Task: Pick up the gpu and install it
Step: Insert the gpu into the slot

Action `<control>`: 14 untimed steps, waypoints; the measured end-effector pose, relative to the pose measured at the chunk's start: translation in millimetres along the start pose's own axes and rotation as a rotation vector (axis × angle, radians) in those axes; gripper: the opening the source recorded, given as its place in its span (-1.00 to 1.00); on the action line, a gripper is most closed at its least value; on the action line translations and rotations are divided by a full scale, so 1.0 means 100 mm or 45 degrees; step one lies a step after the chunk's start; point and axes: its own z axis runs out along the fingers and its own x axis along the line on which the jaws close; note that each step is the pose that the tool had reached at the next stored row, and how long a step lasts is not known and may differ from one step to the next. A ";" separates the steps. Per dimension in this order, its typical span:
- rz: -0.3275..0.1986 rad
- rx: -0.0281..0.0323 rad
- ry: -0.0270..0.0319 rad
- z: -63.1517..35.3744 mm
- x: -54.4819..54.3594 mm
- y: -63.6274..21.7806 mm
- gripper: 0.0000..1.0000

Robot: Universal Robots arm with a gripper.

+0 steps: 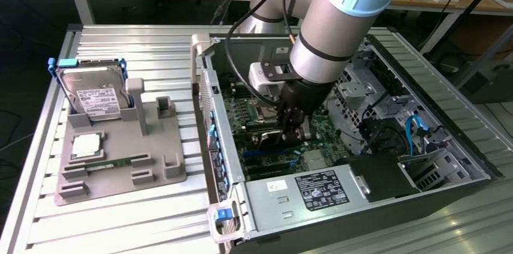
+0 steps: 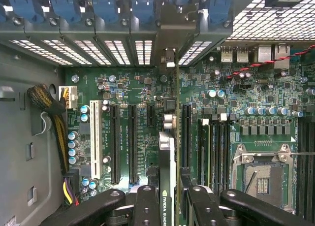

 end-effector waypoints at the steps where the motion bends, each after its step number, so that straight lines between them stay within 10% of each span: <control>1: 0.000 0.0001 -0.0001 0.003 0.00 0.000 -0.46; 14: 0.000 -0.0008 -0.0007 0.032 0.00 -0.011 -0.46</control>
